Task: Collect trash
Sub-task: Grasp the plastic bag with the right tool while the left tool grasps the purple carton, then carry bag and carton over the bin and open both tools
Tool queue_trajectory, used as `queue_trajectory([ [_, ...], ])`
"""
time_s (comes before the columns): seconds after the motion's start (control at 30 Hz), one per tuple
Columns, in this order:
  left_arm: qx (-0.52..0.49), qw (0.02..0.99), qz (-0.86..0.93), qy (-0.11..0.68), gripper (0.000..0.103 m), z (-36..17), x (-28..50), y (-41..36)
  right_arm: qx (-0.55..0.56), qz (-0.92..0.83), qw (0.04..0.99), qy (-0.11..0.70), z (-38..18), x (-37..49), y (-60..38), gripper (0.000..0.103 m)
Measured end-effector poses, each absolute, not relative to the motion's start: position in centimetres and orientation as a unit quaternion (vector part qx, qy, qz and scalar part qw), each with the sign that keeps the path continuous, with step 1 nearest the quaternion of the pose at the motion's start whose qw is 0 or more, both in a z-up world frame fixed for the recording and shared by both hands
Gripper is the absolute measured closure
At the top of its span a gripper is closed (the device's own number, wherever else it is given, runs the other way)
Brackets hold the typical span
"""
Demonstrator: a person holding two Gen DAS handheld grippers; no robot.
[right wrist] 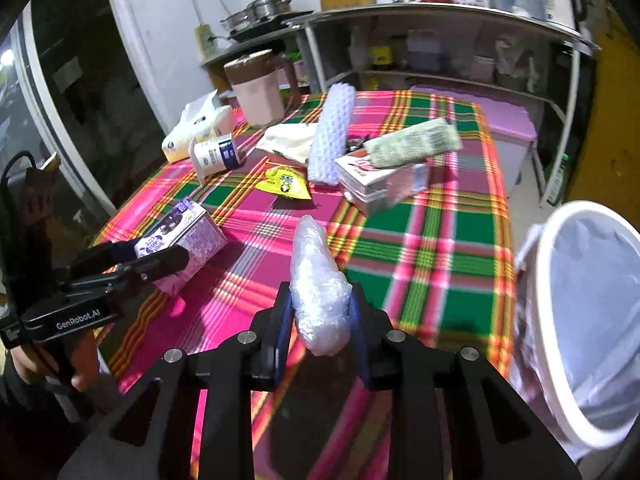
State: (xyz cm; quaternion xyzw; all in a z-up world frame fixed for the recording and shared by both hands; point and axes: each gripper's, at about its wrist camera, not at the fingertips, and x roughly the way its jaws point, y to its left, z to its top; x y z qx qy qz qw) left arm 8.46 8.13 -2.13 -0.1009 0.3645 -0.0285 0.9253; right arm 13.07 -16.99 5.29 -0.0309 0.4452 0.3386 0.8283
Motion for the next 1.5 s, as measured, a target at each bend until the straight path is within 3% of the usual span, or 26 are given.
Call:
queue_trajectory([
  [0.57, -0.084, 0.93, -0.075, 0.349, 0.046, 0.6, 7.7, 1.3, 0.008, 0.282, 0.857, 0.431, 7.0, 11.0, -24.0, 0.075],
  [1.5, -0.015, 0.91, -0.21, 0.356, 0.046, 1.0, 14.8, -11.7, 0.059, 0.153, 0.888, 0.43, 6.7, 13.5, -35.7, 0.075],
])
